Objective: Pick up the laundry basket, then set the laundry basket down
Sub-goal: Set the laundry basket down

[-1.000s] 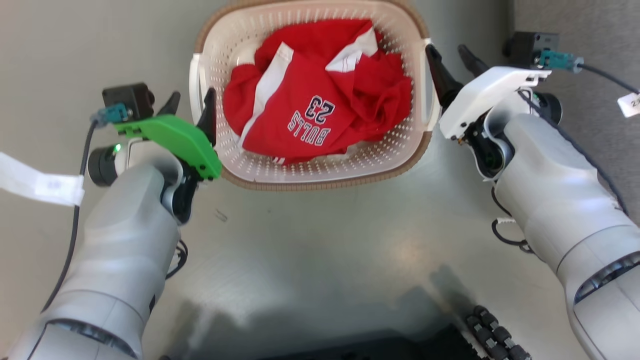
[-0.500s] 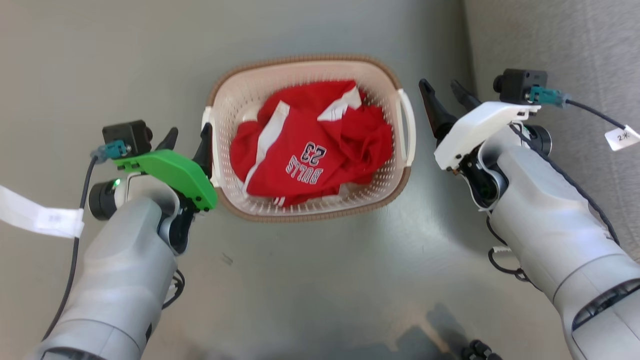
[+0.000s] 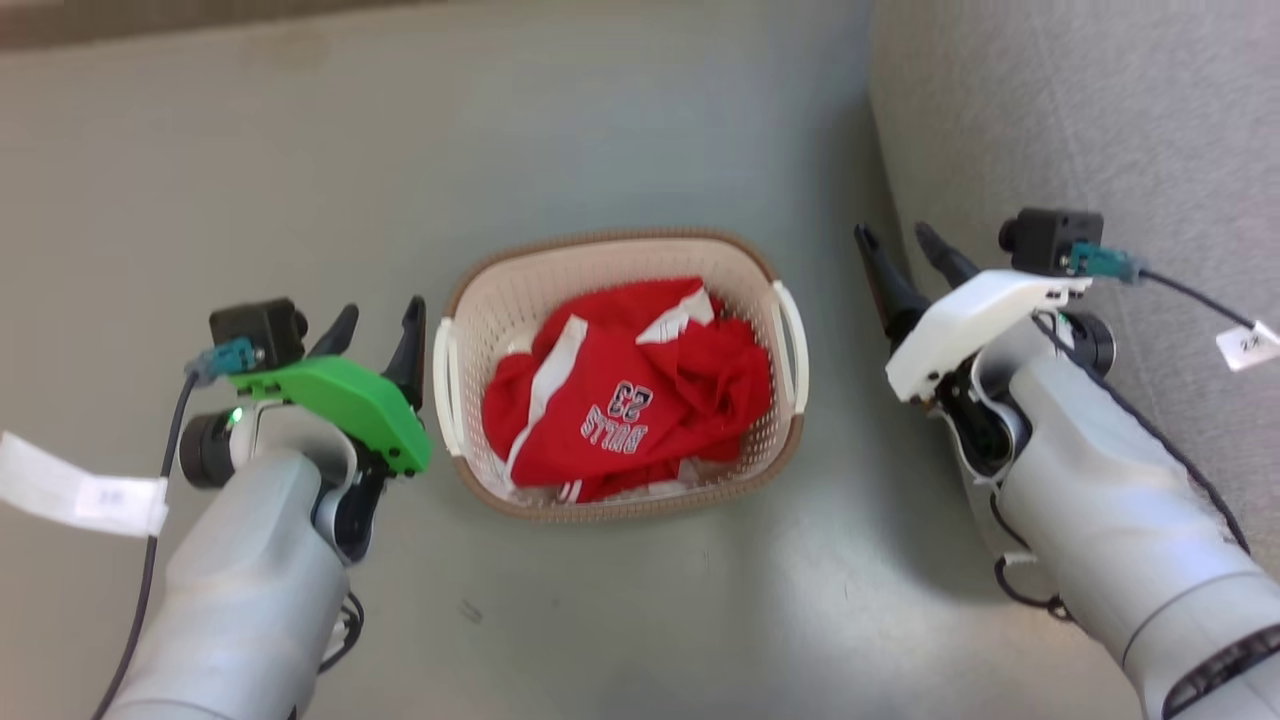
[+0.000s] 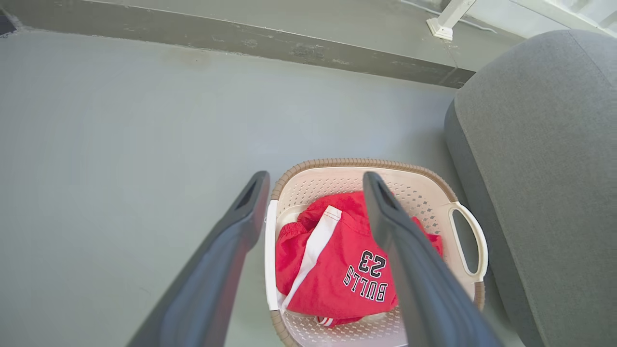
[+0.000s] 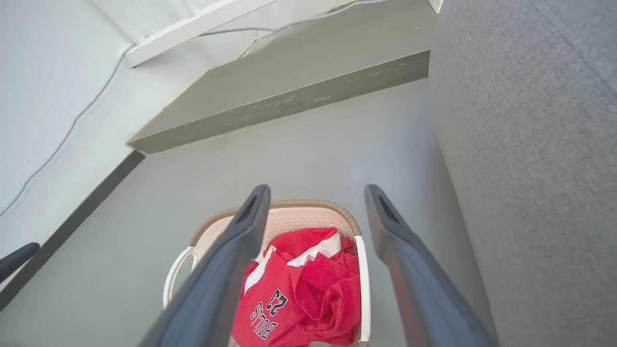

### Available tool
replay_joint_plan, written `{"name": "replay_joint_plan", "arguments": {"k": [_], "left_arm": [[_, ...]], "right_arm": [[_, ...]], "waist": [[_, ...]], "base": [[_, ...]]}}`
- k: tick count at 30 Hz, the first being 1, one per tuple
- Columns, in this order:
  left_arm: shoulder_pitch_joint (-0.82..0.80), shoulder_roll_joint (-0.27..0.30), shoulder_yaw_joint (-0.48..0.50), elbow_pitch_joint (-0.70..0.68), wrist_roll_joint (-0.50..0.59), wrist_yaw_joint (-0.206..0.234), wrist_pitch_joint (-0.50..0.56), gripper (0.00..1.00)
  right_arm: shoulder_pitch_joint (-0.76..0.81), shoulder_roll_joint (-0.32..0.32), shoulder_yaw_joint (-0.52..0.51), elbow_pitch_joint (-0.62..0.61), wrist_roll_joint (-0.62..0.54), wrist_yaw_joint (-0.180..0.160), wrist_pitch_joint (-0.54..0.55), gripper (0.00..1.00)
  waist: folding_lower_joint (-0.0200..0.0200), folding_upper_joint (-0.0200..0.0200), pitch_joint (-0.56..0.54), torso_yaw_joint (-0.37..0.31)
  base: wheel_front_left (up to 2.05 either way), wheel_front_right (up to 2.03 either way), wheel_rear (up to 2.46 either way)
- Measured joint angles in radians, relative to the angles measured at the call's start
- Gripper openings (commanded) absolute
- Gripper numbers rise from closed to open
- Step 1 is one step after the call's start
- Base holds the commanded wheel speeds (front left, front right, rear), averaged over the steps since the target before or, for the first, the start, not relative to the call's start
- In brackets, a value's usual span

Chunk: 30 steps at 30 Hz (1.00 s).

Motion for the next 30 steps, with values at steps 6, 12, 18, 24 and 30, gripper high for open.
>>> {"name": "replay_joint_plan", "arguments": {"k": [6, 12, 18, 24, 30], "left_arm": [[0.064, 0.004, 0.03, -0.043, 0.026, 0.0, 0.0, 1.0], [0.137, 0.017, 0.063, -0.086, 0.062, 0.0, 0.0, 1.0], [0.179, 0.032, 0.114, -0.149, 0.079, 0.002, 0.0, 1.0], [0.247, 0.03, 0.154, -0.21, 0.113, 0.016, 0.0, 1.0], [0.305, 0.033, 0.2, -0.296, 0.157, 0.035, 0.0, 1.0]], "right_arm": [[0.074, -0.012, -0.011, -0.033, -0.024, 0.0, 0.0, 1.0], [0.142, -0.029, -0.031, -0.067, -0.045, 0.0, 0.0, 1.0], [0.181, -0.035, -0.055, -0.114, -0.073, 0.0, 0.0, 1.0], [0.234, -0.049, -0.1, -0.182, -0.1, 0.0, 0.0, 1.0], [0.293, -0.057, -0.148, -0.262, -0.127, -0.003, 0.0, 1.0]], "waist": [[0.0, 0.0, -0.087, 0.001], [0.0, 0.0, -0.173, 0.004], [0.0, 0.0, -0.24, 0.004], [0.0, 0.0, -0.31, 0.003], [0.0, 0.0, -0.366, -0.001]], "base": [[0.0, 0.0, 0.0], [0.0, 0.0, 0.0], [0.0, 0.0, 0.0], [0.0, 0.0, 0.0], [0.0, 0.0, 0.0]]}}
